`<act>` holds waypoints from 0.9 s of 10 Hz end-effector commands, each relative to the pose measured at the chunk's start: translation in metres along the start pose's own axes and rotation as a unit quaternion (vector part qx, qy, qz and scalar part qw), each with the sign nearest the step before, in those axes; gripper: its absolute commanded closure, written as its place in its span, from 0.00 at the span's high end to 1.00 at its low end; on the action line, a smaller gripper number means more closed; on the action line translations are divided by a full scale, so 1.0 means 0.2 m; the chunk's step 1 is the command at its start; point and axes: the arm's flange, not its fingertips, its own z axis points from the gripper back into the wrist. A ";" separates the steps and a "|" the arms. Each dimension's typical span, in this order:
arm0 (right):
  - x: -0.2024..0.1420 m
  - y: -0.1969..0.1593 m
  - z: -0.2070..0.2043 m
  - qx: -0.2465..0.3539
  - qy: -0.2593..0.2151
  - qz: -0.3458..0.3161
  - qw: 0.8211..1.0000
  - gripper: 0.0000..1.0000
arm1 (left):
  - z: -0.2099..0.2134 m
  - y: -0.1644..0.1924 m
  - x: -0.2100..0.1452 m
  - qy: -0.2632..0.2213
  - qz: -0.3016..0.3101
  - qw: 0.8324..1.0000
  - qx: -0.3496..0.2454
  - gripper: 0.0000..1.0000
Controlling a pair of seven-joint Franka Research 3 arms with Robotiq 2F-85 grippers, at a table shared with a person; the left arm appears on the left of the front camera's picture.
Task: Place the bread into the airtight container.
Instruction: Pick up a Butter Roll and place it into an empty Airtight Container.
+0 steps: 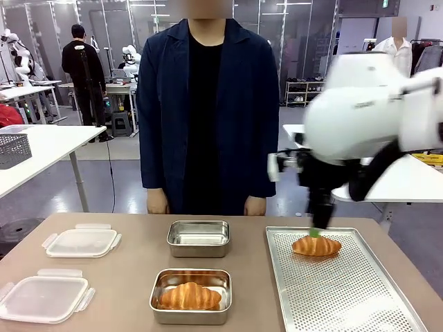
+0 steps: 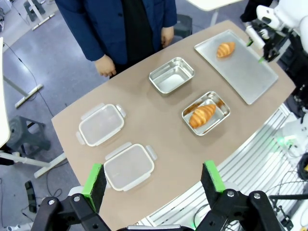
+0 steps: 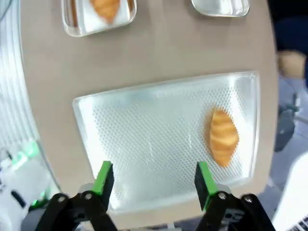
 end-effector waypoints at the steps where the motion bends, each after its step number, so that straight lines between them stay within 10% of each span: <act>1: -0.20 -0.04 -0.03 -0.030 -0.004 0.032 0.999 0.84 | 0.00 0.00 0.00 0.002 -0.007 1.000 -0.002 1.00; 9: -0.37 -0.30 -0.03 -0.013 -0.047 0.045 0.998 0.84 | 0.00 0.00 0.00 0.002 -0.007 1.000 -0.002 1.00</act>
